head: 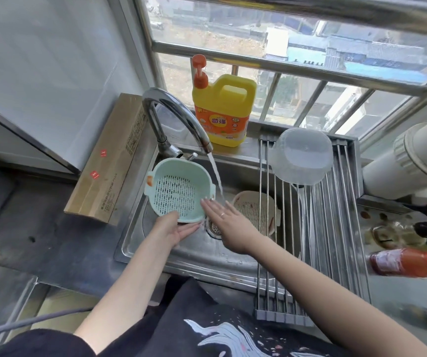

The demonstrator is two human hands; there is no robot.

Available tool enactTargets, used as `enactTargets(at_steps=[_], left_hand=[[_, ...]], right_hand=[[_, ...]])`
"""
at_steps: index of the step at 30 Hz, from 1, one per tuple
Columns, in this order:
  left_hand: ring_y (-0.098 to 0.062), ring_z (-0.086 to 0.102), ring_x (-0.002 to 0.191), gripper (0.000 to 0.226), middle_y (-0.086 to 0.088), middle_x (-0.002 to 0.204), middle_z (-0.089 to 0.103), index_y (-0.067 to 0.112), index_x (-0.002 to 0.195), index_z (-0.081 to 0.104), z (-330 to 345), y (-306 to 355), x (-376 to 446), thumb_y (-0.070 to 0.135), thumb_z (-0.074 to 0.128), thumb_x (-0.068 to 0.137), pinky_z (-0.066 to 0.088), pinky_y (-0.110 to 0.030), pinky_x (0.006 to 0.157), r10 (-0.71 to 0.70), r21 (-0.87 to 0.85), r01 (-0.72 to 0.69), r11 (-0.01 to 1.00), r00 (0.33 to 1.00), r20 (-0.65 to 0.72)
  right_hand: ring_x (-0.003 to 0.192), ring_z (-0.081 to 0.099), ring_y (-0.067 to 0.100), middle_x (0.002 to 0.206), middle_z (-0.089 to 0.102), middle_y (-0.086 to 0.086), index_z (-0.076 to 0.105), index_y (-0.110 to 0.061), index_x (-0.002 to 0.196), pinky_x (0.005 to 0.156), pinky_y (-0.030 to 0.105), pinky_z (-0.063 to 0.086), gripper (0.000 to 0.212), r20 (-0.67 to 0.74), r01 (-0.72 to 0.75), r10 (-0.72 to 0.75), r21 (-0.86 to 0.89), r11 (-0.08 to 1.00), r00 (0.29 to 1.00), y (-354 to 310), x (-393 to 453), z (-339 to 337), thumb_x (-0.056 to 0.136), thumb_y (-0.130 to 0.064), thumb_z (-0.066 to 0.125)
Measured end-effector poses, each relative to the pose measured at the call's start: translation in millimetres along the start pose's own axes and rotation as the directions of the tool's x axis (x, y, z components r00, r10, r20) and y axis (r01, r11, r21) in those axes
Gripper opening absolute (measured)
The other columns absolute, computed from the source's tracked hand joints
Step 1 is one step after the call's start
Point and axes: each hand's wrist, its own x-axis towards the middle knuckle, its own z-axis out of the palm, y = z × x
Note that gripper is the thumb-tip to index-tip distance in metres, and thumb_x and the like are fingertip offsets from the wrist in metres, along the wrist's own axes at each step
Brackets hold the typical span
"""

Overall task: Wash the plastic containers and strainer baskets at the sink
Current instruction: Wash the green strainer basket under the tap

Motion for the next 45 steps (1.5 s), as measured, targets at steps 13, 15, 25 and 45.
enactTargets(at_steps=[13, 15, 25, 45], left_hand=[[-0.043, 0.065, 0.096, 0.032, -0.028, 0.124, 0.057, 0.001, 0.130, 0.045, -4, -8, 6, 0.006, 0.029, 0.102, 0.058, -0.043, 0.072, -0.113, 0.076, 0.105, 0.992, 0.988, 0.104], [-0.038, 0.070, 0.070, 0.030, -0.029, 0.121, 0.059, 0.004, 0.129, 0.044, -4, -8, 9, 0.007, 0.031, 0.101, 0.059, -0.042, 0.054, -0.127, 0.141, 0.111, 0.984, 0.986, 0.110], [-0.032, 0.070, 0.055, 0.026, -0.026, 0.081, 0.066, -0.004, 0.117, 0.044, -6, -7, 11, 0.000, 0.029, 0.096, 0.058, -0.034, 0.046, -0.253, 0.389, 0.157, 0.908, 0.944, 0.210], [-0.033, 0.063, 0.092, 0.030, -0.013, 0.100, 0.067, 0.011, 0.103, 0.050, -7, 21, 25, 0.040, 0.045, 0.095, 0.040, -0.033, 0.067, 0.583, 0.971, -0.217, -0.101, 0.778, 0.235]], right_hand=[[0.143, -0.014, 0.011, 0.151, -0.018, -0.010, -0.015, -0.027, 0.149, 0.117, 0.048, -0.012, 0.093, 0.029, -0.039, 0.042, -0.117, 0.992, 0.999, -3, -28, 10, 0.081, 0.007, 0.037], [0.145, -0.006, 0.011, 0.154, -0.008, -0.012, -0.012, -0.030, 0.149, 0.116, 0.048, -0.014, 0.081, 0.016, -0.070, 0.072, -0.115, 0.991, 0.997, 17, -22, 1, 0.090, -0.005, 0.036], [0.130, 0.047, 0.015, 0.128, 0.062, -0.002, 0.056, -0.025, 0.131, 0.117, 0.046, -0.008, 0.051, 0.019, 0.130, -0.129, -0.159, 0.979, 0.992, 11, 0, -8, 0.098, -0.042, 0.021], [0.054, 0.045, 0.012, 0.071, 0.054, 0.000, 0.056, -0.011, 0.094, 0.047, 0.022, 0.036, 0.017, 0.120, -0.363, 0.430, 0.757, 0.543, 0.895, 47, 26, -46, 0.095, -0.028, 0.053]])
